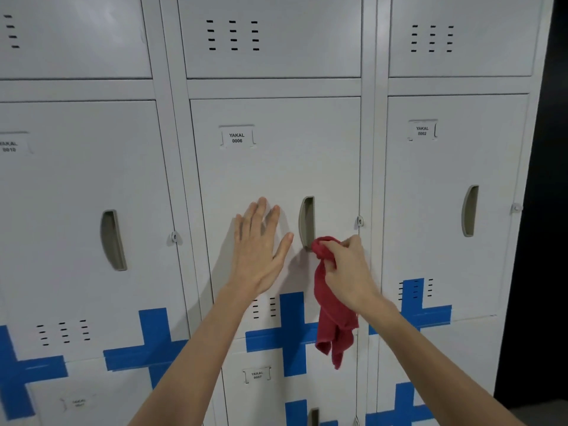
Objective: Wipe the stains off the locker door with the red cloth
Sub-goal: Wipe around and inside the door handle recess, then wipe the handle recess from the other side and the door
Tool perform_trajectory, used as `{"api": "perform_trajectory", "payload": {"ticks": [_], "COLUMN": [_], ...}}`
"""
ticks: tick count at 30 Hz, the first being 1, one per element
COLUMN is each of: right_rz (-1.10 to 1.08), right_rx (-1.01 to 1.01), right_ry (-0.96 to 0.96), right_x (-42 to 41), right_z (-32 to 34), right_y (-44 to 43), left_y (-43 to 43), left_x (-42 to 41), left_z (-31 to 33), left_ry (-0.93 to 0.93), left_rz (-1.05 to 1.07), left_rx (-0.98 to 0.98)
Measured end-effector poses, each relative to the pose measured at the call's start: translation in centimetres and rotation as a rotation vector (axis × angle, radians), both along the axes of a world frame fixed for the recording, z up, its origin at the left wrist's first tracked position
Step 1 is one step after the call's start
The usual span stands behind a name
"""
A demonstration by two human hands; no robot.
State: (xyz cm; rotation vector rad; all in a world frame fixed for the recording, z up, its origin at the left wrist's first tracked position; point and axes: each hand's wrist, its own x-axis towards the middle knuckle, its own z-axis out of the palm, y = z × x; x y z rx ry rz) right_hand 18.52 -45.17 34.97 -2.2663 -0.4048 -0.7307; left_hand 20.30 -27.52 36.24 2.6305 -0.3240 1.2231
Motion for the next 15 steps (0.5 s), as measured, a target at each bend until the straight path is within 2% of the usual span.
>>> {"api": "perform_trajectory", "payload": {"ticks": [2, 5, 7, 9, 11, 13, 15], "right_rz": [0.089, 0.199, 0.294, 0.444, 0.471, 0.321, 0.133], "right_rx": [0.110, 0.228, 0.224, 0.155, 0.076, -0.057, -0.263], "right_ry": [-0.095, -0.089, -0.028, 0.071, 0.076, -0.064, -0.221], "right_x": [-0.8, -1.4, -1.5, -1.4, -0.9, 0.3, 2.0], "right_z": [-2.0, -4.2, -4.8, -4.6, -3.5, -1.8, 0.1], "right_y": [0.4, 1.9, 2.3, 1.2, -0.9, -3.0, -4.3], "left_y": [-1.5, -3.3, -3.4, -3.1, -2.8, -3.1, -4.0], "left_x": [-1.7, -3.2, -2.3, -1.5, -1.1, -1.3, -1.2], "left_z": [-1.5, -3.4, -4.8, -5.5, -5.9, -4.9, -3.2], "left_ry": [0.041, 0.410, 0.528, 0.413, 0.221, 0.069, -0.031], "left_rz": [-0.136, -0.410, -0.508, -0.449, -0.349, -0.279, -0.250], "left_rx": [-0.260, -0.772, -0.945, -0.978, -1.032, -1.080, -1.029]}}
